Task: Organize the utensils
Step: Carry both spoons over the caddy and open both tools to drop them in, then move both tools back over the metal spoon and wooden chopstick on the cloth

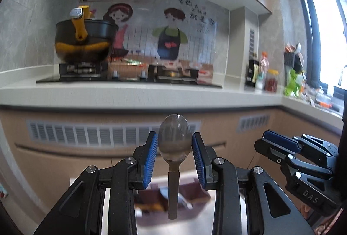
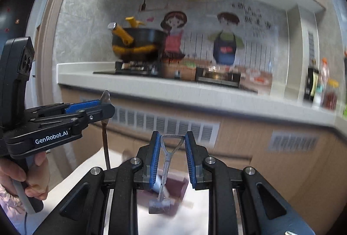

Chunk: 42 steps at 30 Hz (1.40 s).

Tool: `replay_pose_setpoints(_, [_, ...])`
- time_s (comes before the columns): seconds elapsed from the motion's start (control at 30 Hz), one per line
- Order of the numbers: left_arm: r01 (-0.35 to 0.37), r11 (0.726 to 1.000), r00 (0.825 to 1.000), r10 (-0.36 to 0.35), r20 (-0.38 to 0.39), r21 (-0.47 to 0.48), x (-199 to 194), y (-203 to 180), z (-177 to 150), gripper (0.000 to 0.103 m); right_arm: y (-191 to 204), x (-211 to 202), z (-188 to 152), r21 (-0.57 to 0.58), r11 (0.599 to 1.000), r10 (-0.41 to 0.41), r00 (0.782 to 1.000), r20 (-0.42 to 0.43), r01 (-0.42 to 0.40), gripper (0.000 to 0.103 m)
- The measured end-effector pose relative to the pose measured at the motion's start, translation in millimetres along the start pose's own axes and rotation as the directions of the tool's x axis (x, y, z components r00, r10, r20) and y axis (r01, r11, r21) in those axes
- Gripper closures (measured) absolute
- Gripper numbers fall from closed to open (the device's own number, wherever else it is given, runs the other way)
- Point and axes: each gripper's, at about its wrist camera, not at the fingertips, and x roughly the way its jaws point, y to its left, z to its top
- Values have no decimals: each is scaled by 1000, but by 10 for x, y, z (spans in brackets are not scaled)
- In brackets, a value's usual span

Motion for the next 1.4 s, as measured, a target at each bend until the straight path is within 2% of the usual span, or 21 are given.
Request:
replay_pose_setpoints(0.13, [-16, 1000, 1000, 16, -12, -22, 383, 189, -34, 69, -32, 381, 51, -4, 1000, -7, 1000, -25, 7, 82])
replay_pose_setpoints(0.27, [-31, 998, 996, 26, -88, -55, 825, 363, -310, 69, -84, 787, -152, 17, 1000, -3, 994, -106, 5, 82])
replay_pose_setpoints(0.4, [-39, 995, 983, 21, -181, -93, 1184, 518, -664, 69, -93, 1080, -429, 40, 999, 21, 980, -196, -13, 82])
replay_pose_setpoints(0.53, [-35, 994, 968, 8, -251, -100, 1356, 568, -965, 68, -56, 1244, -655, 46, 999, 32, 963, -269, -20, 82])
replay_pose_setpoints(0.57, [-31, 994, 961, 0, -275, -107, 1397, 582, -1017, 66, -49, 1280, -693, 49, 999, 36, 957, -287, -23, 79])
replay_pose_setpoints(0.67, [-28, 995, 957, 0, -290, -95, 1347, 563, -1049, 64, -61, 1310, -742, 51, 998, 35, 951, -308, -20, 79])
replay_pose_setpoints(0.73, [-39, 997, 962, 19, -272, -69, 1193, 552, -988, 63, -70, 1199, -721, 42, 999, 22, 958, -286, -11, 79])
replay_pose_setpoints(0.8, [-50, 997, 963, 31, -266, -66, 995, 571, -909, 55, -66, 1050, -684, 23, 1000, 12, 965, -260, -6, 72])
replay_pose_setpoints(0.87, [-61, 996, 962, 41, -270, -65, 794, 594, -872, 50, -53, 866, -653, -9, 1000, 10, 971, -240, -12, 53])
replay_pose_setpoints(0.9, [-69, 996, 960, 50, -275, -60, 684, 598, -873, 47, -40, 790, -649, -26, 1000, 10, 972, -233, -17, 49])
replay_pose_setpoints(0.97, [-94, 995, 948, 79, -308, -34, 475, 580, -927, 46, 7, 620, -667, -70, 997, 15, 974, -226, -31, 37])
replay_pose_setpoints(1.07, [-115, 993, 924, 103, -368, -10, 239, 558, -1102, 40, 148, 390, -763, -163, 983, 35, 965, -258, -80, 31])
replay_pose_setpoints(1.1, [-115, 993, 916, 102, -388, -9, 183, 554, -1167, 40, 209, 326, -827, -187, 976, 53, 957, -286, -110, 29])
replay_pose_setpoints(1.17, [-115, 993, 892, 99, -440, -11, 60, 523, -1353, 40, 331, 207, -984, -206, 959, 109, 924, -367, -195, 20])
replay_pose_setpoints(1.27, [-114, 993, 852, 103, -513, 11, -132, 453, -1681, 39, 567, -9, -1321, -233, 911, 199, 857, -476, -341, 20])
replay_pose_setpoints(1.33, [-128, 992, 820, 118, -560, 21, -249, 414, -1889, 39, 705, -99, -1540, -259, 880, 216, 820, -530, -399, 20])
replay_pose_setpoints(1.4, [-142, 990, 799, 126, -588, 21, -354, 405, -2042, 37, 832, -155, -1758, -266, 844, 238, 769, -594, -466, 20])
